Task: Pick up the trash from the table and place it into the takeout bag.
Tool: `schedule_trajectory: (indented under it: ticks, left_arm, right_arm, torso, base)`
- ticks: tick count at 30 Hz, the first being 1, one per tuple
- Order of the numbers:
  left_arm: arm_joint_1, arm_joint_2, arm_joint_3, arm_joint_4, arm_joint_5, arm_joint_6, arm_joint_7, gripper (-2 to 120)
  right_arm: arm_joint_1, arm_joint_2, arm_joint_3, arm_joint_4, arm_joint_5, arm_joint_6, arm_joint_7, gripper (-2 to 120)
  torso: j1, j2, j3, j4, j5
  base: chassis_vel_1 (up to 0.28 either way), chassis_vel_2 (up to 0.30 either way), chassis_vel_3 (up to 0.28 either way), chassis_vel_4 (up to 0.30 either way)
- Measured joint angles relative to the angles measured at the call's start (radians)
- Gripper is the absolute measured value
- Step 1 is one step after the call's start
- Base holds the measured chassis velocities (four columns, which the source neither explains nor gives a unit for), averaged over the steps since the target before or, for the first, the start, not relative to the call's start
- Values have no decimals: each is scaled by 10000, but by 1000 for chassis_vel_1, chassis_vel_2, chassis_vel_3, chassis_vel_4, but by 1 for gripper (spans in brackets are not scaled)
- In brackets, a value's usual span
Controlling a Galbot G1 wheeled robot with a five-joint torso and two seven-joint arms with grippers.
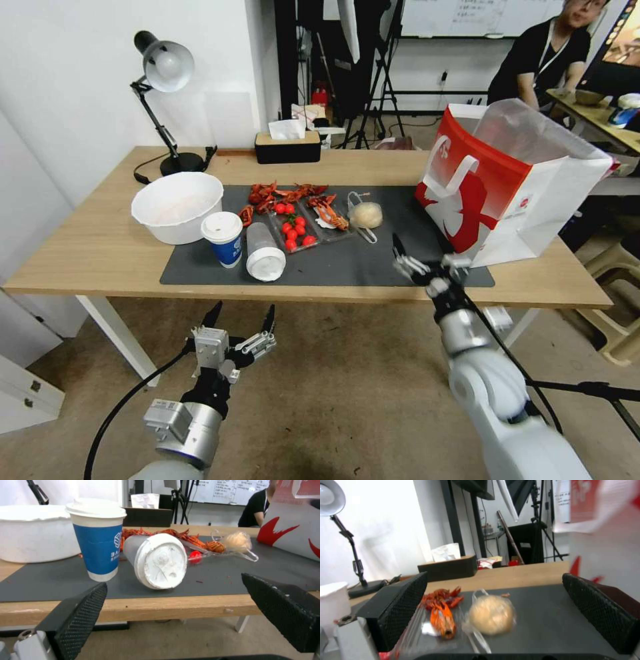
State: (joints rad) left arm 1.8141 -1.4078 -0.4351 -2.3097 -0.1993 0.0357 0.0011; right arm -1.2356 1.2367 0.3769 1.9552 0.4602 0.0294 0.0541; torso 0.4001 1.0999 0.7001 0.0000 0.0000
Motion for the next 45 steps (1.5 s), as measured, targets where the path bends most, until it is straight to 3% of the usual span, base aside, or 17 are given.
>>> schedule_trajectory:
  ticks: [10,22,31,35,37,45]
  left_arm:
    - [21,11,-62,28,6,0,4,100]
    - [87,-41,-151,97,58,0,-12,100]
    - [82,-57,-192,224,42,-45,-35,100]
    - [60,-49,-213,264,23,-76,-48,100]
    - [54,-46,-213,267,21,-78,-51,100]
    - [50,-39,-211,268,18,-134,-57,100]
  right_arm:
    - [1745,-40,-700,-975,482,-982,544,100]
    - [5027,723,-2038,-3416,1349,-3793,2809,100]
    - [5814,1346,-2138,-4278,1454,-5338,3547,100]
    - [5910,1505,-2109,-4523,1564,-5784,3706,89]
    - [5903,1560,-2050,-4539,1670,-6001,3759,78]
    - [5791,1549,-1965,-4530,1801,-6120,3808,53]
  torso:
    - [0,0,0,1,-1]
    - [1,-1,0,1,-3]
    - [0,0,-1,-1,-1]
    - [0,0,-1,-1,-1]
    - [0,0,-2,0,0]
    - [-1,0,-3,0,-1]
  base:
    - [0,0,0,0]
    - [0,0,0,0]
    - [0,0,0,0]
    - [0,0,0,0]
    - [0,0,0,0]
    - [0,0,0,0]
